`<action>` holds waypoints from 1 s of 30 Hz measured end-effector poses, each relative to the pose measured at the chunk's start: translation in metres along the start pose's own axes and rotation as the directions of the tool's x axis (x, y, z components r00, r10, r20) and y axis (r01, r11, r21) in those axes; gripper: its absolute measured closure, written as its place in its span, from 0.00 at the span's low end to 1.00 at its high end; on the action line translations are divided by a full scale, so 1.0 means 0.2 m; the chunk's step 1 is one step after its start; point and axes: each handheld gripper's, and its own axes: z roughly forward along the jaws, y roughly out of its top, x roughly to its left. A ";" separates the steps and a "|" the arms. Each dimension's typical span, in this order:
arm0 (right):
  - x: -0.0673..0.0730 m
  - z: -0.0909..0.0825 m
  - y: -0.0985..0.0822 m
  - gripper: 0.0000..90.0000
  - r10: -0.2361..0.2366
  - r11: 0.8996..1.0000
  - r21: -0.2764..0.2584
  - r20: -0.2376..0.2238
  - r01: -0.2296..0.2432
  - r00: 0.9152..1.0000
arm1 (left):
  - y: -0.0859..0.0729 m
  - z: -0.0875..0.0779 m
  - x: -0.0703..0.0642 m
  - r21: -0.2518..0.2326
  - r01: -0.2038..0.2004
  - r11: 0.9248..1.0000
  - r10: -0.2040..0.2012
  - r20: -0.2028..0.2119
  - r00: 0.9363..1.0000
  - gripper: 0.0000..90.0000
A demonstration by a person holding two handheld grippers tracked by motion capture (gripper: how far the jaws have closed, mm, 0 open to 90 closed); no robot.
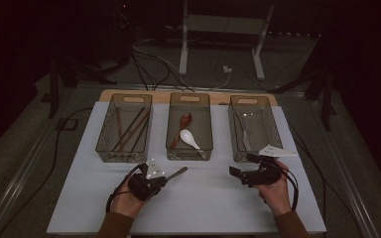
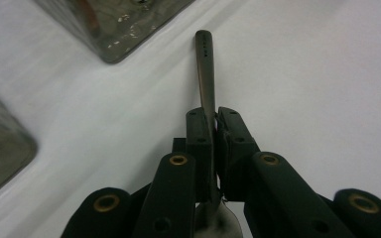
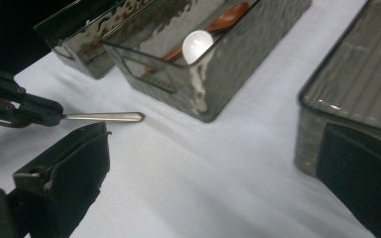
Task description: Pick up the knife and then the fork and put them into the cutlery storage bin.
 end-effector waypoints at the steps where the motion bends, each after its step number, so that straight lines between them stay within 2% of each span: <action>1: 0.01 0.01 0.00 0.00 0.000 1.000 0.007 -0.003 0.000 1.000 | 0.00 0.00 -0.01 -0.003 0.001 1.000 -0.001 0.001 1.000 0.97; 7: 0.04 0.06 -0.01 0.00 -0.003 1.000 0.027 -0.028 0.004 1.000 | 0.04 0.02 -0.04 -0.022 -0.007 1.000 0.007 0.022 1.000 0.97; 16: 0.06 0.09 -0.01 0.00 0.045 0.999 0.034 -0.079 -0.042 0.996 | 0.15 0.03 -0.12 -0.072 -0.021 0.997 0.025 0.055 0.998 0.97; 24: 0.07 0.11 -0.01 0.01 0.115 0.993 0.047 -0.125 -0.110 0.986 | 0.26 0.05 -0.20 -0.121 -0.035 0.992 0.044 0.074 0.996 0.97; 30: 0.07 0.14 -0.01 0.04 0.169 0.985 0.072 -0.157 -0.159 0.973 | 0.32 0.05 -0.24 -0.157 -0.040 0.987 0.053 0.081 0.995 0.97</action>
